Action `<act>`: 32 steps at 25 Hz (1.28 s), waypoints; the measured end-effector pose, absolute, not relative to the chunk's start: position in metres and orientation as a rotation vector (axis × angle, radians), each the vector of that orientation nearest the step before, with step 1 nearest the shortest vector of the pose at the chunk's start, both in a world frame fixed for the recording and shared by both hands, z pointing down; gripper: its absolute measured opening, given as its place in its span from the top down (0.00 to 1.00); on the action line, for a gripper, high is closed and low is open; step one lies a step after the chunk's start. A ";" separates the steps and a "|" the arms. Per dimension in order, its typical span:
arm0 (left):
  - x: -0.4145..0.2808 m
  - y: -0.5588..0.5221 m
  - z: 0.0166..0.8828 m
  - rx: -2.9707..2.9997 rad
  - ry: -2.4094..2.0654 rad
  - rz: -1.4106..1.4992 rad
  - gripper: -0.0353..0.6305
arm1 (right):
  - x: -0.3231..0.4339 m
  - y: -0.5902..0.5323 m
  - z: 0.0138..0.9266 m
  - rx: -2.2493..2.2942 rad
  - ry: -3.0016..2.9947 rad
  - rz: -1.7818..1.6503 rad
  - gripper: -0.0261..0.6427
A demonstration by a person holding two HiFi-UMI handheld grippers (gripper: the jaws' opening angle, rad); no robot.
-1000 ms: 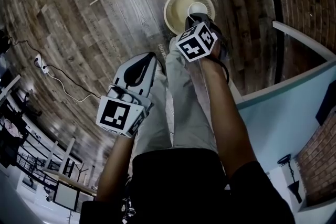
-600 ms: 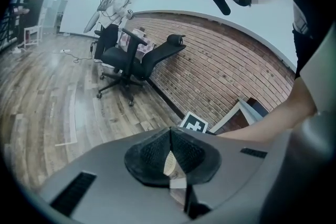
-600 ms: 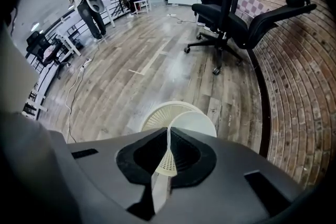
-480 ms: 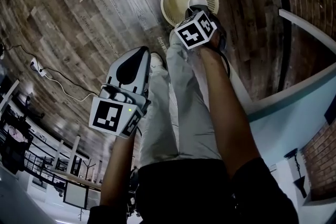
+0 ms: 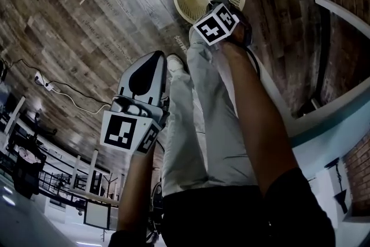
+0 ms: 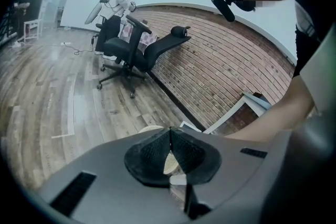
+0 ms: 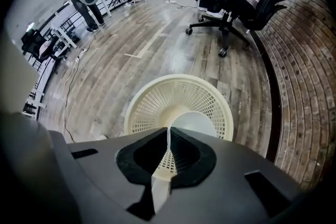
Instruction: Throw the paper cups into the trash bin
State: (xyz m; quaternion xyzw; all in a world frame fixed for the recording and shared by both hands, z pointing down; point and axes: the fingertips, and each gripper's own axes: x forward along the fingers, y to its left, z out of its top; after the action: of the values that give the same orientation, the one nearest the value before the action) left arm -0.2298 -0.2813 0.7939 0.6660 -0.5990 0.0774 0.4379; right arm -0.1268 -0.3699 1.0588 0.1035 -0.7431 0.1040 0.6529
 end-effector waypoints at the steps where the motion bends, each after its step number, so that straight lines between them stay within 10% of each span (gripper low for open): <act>1: -0.227 -0.281 0.798 1.658 -1.479 0.198 0.93 | -0.123 -0.370 1.065 0.233 -1.681 0.227 0.93; 24: -0.219 -0.291 0.807 1.680 -1.432 0.187 0.93 | -0.125 -0.365 1.078 0.234 -1.678 0.249 0.83; 32: -0.230 -0.287 0.770 1.737 -1.455 0.192 0.93 | -0.131 -0.361 1.033 0.307 -1.726 0.245 0.94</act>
State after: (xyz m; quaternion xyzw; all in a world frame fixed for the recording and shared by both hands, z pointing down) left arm -0.2297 -0.2872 0.7698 0.6931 -0.5807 0.0768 0.4202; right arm -0.1312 -0.3609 1.0330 0.1343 -0.7546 0.1071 0.6333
